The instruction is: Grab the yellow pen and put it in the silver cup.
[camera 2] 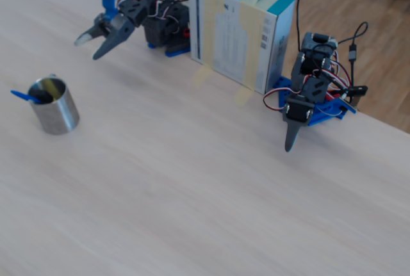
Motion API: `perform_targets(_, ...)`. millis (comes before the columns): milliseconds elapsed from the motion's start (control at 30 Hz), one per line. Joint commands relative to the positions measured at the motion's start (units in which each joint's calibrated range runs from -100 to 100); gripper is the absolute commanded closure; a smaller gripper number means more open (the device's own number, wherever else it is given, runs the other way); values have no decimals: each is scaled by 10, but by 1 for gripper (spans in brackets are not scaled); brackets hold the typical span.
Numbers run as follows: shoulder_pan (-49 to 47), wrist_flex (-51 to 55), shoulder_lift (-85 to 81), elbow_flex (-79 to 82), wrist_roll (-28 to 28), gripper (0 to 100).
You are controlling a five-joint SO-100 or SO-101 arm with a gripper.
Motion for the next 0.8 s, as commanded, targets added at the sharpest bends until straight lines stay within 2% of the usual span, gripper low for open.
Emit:
perform_targets(0, 3, 1, -23, 15, 1, 58)
perform_targets(267, 2, 12, -66, 66, 2, 58)
perform_targets(767, 3, 227, -169, 65, 6, 58)
